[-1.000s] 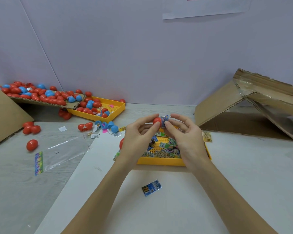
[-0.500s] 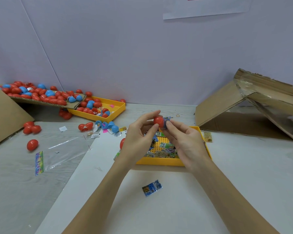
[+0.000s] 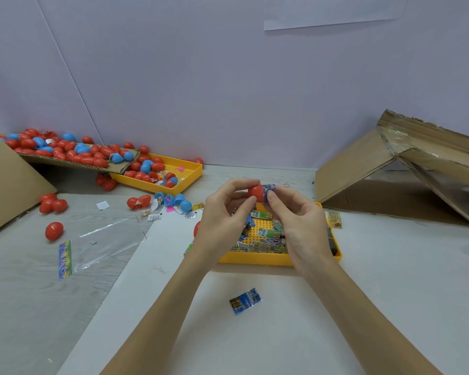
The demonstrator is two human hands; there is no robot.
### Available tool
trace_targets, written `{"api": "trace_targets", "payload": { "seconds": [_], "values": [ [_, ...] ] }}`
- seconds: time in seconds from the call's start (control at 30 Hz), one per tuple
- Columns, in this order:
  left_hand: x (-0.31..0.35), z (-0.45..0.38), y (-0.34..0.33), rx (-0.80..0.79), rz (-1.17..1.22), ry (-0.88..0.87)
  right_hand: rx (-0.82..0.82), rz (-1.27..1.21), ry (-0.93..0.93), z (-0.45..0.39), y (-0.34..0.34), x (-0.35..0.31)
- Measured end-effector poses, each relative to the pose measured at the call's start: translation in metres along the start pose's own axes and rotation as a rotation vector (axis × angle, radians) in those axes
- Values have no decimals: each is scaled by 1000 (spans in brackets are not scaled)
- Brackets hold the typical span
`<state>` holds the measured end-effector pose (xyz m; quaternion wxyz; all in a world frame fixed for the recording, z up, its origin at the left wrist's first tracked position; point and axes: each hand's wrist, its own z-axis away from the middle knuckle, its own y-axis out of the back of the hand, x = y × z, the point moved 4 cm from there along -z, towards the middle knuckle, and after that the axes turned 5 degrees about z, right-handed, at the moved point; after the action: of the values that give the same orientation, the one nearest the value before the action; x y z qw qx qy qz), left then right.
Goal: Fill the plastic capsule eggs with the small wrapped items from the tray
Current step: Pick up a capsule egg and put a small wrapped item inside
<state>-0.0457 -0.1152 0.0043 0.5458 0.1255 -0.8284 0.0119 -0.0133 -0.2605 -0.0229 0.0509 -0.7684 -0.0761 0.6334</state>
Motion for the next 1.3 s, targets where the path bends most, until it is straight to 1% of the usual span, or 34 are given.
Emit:
{"api": "trace_targets", "payload": {
  "seconds": [0.07,0.2,0.4,0.6,0.77,0.83,1.0,1.07,1.2,1.3],
  "values": [
    [0,0,0,4,6,2,6,-69,-31,0,-1,2],
    [0,0,-1,5,21,-10,3,-315,-143,1,-5,3],
    [2,1,-2,-10,40,-35,-12,-492,-231,0,-6,-1],
    [1,1,-2,-45,20,-54,-40,-465,-287,0,-5,1],
    [-1,1,-3,-72,-7,-53,-10,-269,-203,0,0,0],
    [-1,1,-3,-67,-2,-49,-15,-235,-180,1,0,-1],
    [-1,1,-2,-35,18,-53,-55,-262,-180,1,-5,-3],
    [0,1,-1,-23,22,-73,-97,-296,-176,3,-9,-4],
    [3,0,0,0,58,-116,-109,-251,-171,1,-9,-5],
    [3,0,-1,-1,16,-160,-122,-297,-206,0,-7,-7]
  ]
}}
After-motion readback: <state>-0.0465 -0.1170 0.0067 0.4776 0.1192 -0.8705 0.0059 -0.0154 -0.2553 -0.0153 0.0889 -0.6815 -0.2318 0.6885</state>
